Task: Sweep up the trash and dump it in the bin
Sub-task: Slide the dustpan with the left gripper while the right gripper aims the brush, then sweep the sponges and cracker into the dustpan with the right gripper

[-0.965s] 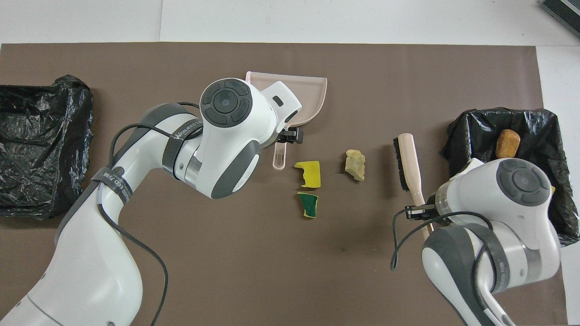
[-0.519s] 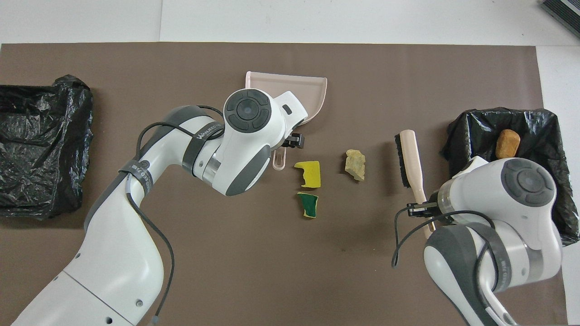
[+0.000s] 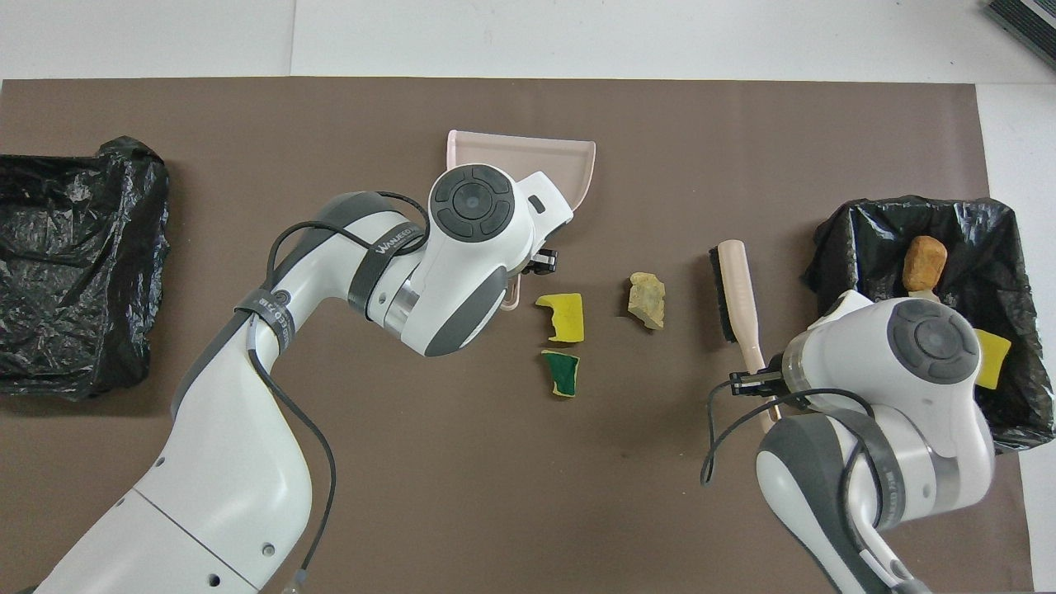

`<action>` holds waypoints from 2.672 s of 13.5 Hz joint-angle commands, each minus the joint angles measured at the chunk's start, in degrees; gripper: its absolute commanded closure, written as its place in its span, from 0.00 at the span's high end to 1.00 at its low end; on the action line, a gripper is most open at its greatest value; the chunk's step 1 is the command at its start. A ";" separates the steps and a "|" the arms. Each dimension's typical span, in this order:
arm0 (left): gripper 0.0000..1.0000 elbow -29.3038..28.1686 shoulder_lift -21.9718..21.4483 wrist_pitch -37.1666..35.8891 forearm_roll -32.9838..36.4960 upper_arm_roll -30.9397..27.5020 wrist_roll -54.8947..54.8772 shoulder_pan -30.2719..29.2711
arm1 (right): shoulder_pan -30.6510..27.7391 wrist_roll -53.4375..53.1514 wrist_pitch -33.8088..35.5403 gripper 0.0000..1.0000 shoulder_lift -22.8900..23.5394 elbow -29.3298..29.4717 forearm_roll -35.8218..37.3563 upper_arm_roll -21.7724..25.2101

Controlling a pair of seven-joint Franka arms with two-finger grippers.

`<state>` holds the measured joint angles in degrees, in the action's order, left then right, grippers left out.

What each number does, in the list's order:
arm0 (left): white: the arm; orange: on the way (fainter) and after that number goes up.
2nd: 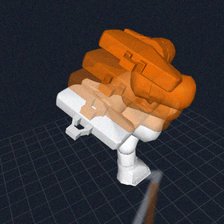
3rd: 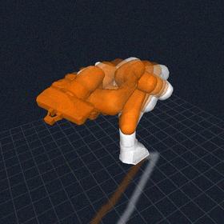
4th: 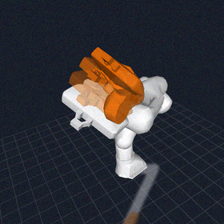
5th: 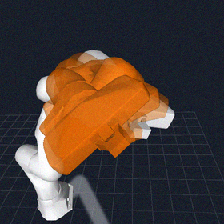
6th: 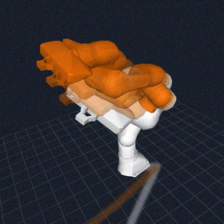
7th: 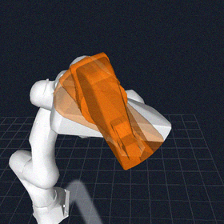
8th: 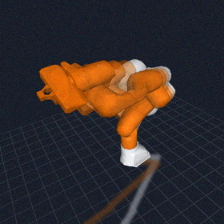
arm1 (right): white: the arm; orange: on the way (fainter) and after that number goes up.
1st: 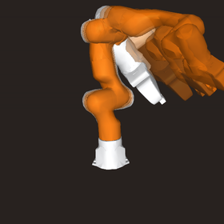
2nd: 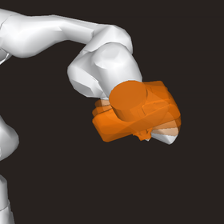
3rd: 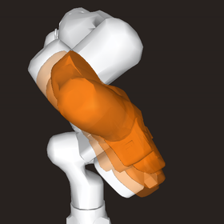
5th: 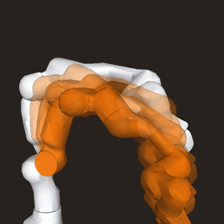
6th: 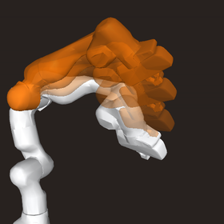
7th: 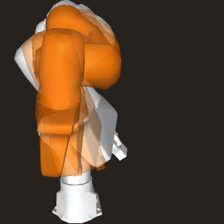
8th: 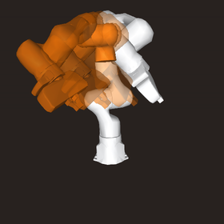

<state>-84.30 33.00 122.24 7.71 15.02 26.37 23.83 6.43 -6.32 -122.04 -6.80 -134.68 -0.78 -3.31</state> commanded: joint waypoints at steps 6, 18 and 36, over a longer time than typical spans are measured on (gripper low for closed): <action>0.00 0.28 -7.76 -9.89 0.28 -0.69 -18.14 -4.91 | 2.78 -1.23 -1.01 0.00 -0.85 -0.67 -0.01 -0.56; 0.00 -26.32 -30.79 -22.32 0.11 -0.78 -84.78 -16.44 | 14.48 -14.68 -6.81 0.00 3.11 -1.99 -2.72 -0.65; 0.00 -40.76 -34.23 -6.05 -4.29 -0.43 -81.91 -13.54 | 32.85 -31.48 -14.46 0.00 15.66 9.24 -16.42 -1.35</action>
<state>-122.58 0.06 114.33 4.53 15.09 -56.09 9.50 37.85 -38.81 -136.41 5.11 -130.10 -12.28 -4.08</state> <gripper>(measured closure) 0.687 0.740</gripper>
